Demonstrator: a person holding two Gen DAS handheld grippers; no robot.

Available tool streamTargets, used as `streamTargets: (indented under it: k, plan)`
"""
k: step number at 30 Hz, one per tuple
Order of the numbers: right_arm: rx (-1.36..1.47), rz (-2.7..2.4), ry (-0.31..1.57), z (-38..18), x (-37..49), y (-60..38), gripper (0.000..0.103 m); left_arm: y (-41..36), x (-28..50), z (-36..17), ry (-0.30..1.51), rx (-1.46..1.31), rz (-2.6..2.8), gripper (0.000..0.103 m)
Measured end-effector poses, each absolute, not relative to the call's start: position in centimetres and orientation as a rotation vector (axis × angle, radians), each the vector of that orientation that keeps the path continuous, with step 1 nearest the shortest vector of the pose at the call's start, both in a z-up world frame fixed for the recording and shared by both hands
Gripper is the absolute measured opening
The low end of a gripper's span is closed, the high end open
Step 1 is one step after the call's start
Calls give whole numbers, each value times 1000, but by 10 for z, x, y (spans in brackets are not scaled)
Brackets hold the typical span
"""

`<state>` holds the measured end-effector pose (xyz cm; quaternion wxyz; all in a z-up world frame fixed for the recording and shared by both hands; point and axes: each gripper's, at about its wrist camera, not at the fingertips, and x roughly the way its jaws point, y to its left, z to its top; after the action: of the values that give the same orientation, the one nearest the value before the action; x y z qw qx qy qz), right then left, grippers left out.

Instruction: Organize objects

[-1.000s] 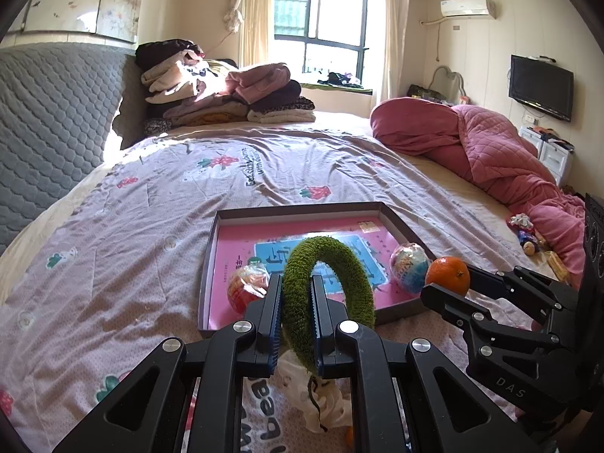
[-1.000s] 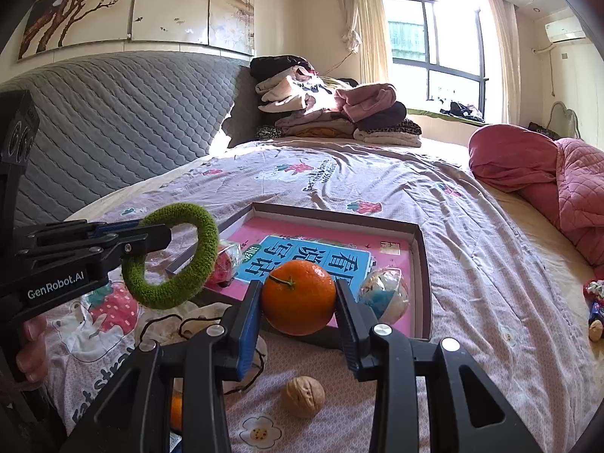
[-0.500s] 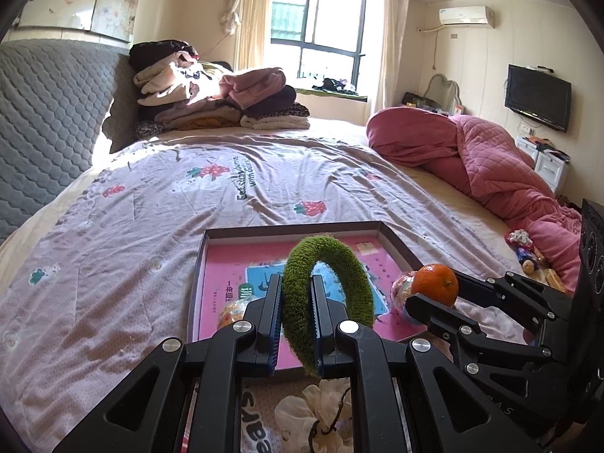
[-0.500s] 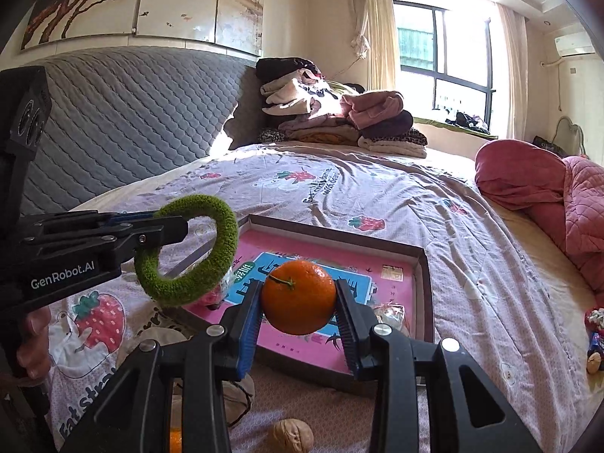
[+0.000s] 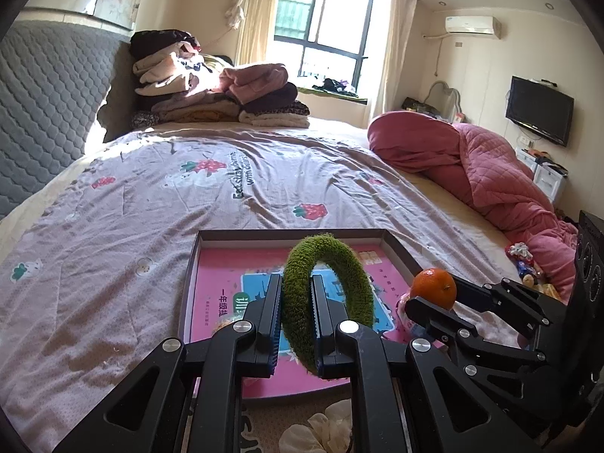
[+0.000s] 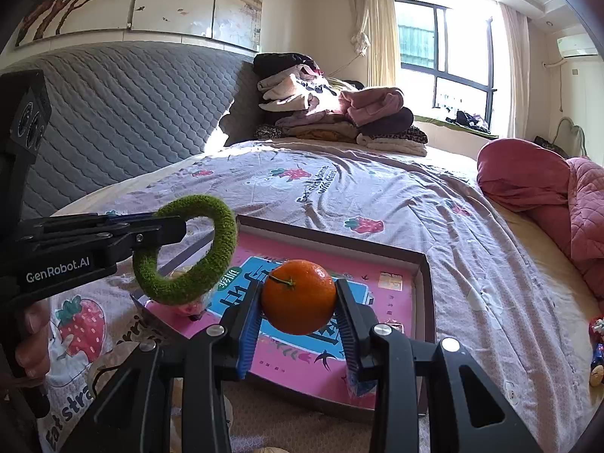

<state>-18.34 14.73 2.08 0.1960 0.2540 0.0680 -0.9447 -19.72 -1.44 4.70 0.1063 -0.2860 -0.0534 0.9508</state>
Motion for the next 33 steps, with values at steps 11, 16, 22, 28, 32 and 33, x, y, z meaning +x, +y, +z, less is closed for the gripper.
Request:
streamTargets:
  k: [11,16,22,28,32,33]
  plan:
    - [755,-2642,205,12,-196,144,38,-13,-222,27,-161,-915,2770,13]
    - [775,-2633,217,5,-200,142,38,-9,-226,18,-128,-945,2760,13]
    - [824,-2621,235,-6,-206,139,38,-2,-231,6,-81,-992,2742,13]
    - [865,-2602,255,-12,-210,137,38,3,-234,-4,-30,-1043,2719,13]
    - [906,-2580,266,-19,-214,134,38,5,-236,-10,-19,-1083,2698,13]
    - [913,-2576,270,-20,-214,133,38,5,-236,-11,-17,-1091,2693,13]
